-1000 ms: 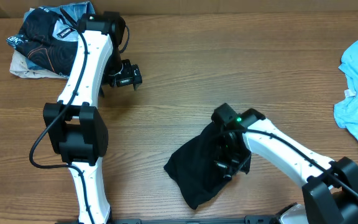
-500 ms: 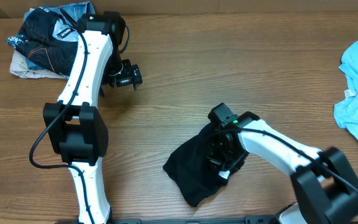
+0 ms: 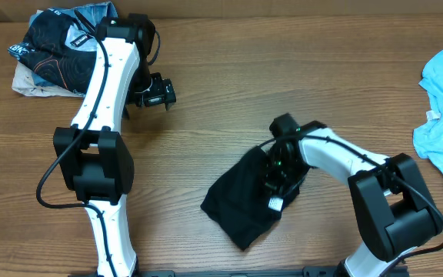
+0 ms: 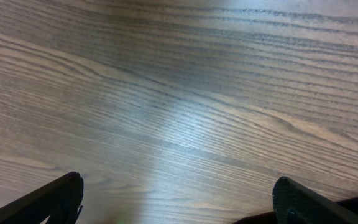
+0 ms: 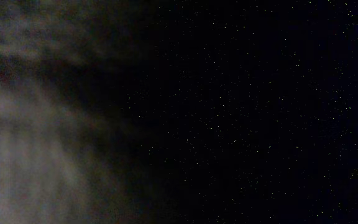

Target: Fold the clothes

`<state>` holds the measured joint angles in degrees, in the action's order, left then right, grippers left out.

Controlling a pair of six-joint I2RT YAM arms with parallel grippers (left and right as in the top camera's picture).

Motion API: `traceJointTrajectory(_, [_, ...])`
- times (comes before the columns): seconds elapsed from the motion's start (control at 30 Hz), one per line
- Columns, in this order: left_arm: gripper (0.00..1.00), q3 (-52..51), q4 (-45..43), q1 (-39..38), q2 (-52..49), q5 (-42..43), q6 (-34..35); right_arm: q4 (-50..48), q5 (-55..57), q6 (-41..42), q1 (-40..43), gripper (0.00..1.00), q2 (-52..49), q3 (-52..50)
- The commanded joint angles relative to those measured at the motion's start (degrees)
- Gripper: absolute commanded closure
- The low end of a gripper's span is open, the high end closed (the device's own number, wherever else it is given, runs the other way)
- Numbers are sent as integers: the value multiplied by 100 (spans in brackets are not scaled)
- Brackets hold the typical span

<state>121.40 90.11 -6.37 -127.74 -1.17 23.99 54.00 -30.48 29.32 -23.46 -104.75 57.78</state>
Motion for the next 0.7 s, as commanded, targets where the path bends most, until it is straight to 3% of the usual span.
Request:
traceJointTrajectory(0.0, [0, -17, -55, -39, 195, -72, 24, -61, 992, -472, 105, 92, -76, 409])
traceJointTrajectory(0.37, [0, -17, -63, -42, 195, -68, 24, -1329, 1816, -1202, 105, 87, -83, 568])
traceJointTrajectory(0.67, [0, -17, -81, -138, 195, 332, 20, -2487, 2044, -1200, 109, 84, -83, 966])
